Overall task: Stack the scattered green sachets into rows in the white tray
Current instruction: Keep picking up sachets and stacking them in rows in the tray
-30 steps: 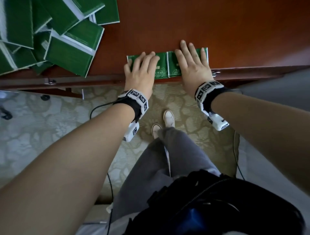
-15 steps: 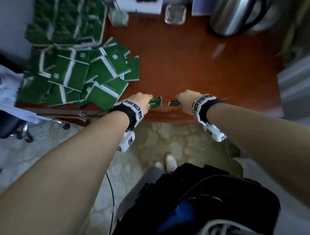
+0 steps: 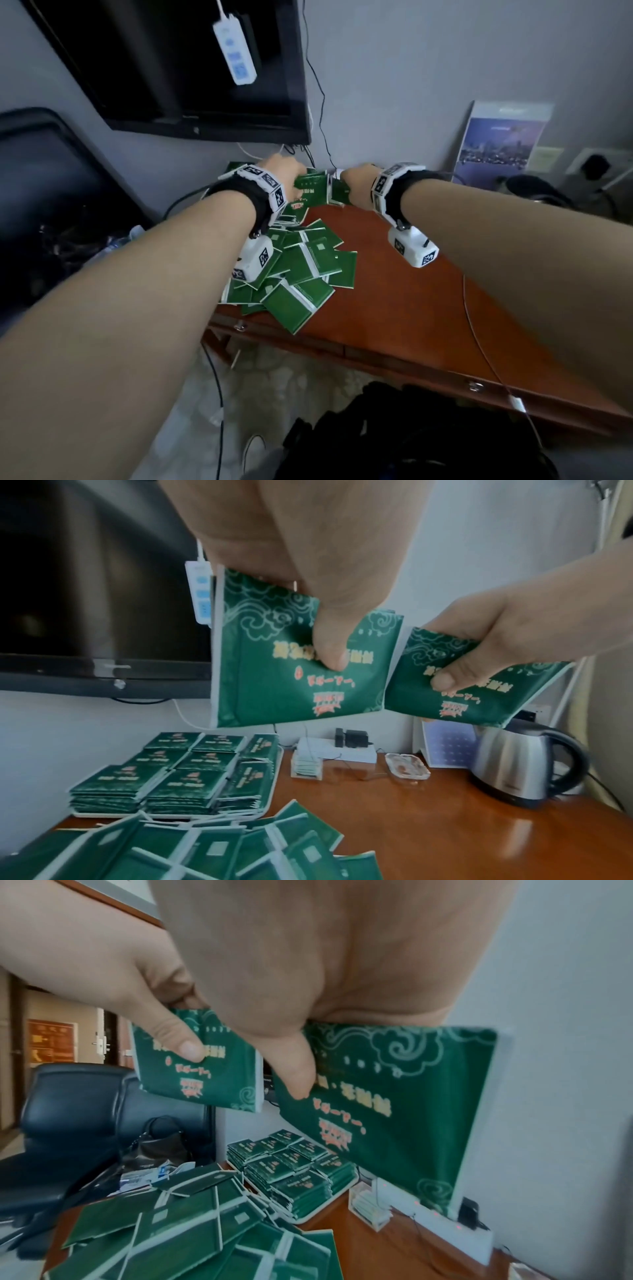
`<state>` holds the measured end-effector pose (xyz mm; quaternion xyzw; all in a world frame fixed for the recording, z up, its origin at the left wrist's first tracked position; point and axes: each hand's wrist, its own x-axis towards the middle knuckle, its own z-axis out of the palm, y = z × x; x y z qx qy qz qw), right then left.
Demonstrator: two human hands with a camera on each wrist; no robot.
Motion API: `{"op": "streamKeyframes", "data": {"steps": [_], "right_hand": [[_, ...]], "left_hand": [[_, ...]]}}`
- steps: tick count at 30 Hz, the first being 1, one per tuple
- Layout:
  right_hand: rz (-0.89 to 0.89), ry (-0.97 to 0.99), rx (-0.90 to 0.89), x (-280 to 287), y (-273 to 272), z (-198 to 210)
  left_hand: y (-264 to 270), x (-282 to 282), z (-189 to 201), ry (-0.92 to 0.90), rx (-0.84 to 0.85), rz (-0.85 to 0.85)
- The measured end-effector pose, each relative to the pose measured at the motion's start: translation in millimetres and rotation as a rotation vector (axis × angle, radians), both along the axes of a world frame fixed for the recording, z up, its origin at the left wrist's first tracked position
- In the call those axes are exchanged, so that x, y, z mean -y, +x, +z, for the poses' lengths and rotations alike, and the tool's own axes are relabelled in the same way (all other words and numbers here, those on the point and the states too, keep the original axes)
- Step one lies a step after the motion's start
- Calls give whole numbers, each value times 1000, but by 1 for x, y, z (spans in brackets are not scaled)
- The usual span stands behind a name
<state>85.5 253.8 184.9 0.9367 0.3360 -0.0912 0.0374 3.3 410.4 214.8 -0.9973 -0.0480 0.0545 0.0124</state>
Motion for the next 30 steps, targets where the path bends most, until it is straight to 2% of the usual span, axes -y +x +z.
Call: {"op": "streamKeyframes", "data": {"steps": [7, 16, 22, 30], "right_hand": [[-14, -1, 68, -117, 10, -7], [-115, -1, 20, -243, -5, -19], [-173, -125, -103, -282, -12, -44], [-181, -157, -137, -304, 32, -78]], "left_hand": [[-1, -118, -6, 54, -41, 28], [5, -261, -8, 71, -104, -34], [17, -317, -48, -1, -164, -57], [68, -361, -98, -37, -209, -98]]}}
